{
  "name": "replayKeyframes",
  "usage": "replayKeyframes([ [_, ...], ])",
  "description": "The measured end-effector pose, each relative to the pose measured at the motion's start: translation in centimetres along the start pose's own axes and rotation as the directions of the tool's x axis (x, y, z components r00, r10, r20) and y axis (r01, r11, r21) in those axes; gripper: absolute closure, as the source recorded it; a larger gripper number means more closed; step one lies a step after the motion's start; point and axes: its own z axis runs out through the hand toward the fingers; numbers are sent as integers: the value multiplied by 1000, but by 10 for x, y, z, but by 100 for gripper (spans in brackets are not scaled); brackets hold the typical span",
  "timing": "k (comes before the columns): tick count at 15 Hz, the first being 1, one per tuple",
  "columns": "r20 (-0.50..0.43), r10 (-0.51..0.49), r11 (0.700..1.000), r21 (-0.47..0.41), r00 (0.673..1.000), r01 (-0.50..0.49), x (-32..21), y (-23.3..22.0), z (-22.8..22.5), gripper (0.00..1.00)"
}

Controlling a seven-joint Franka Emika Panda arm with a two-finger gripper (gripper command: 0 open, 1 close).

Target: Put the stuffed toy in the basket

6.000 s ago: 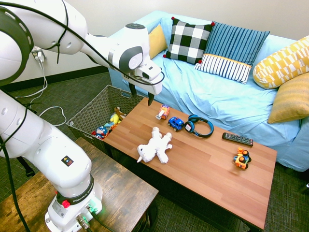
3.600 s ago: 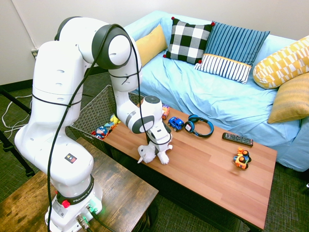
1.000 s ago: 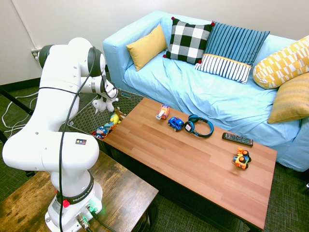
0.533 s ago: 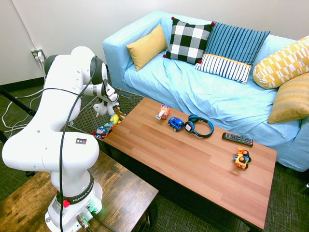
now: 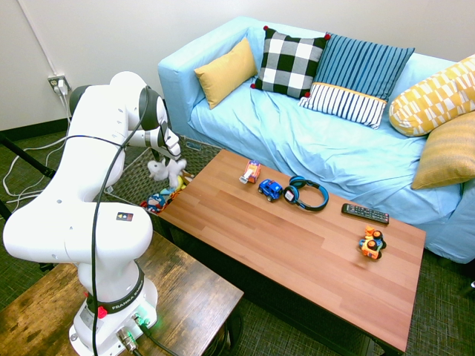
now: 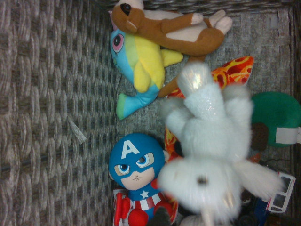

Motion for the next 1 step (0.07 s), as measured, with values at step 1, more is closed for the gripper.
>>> replayKeyframes([
  [1, -1, 0, 1000, 0, 1000, 0, 1, 0, 0, 0],
])
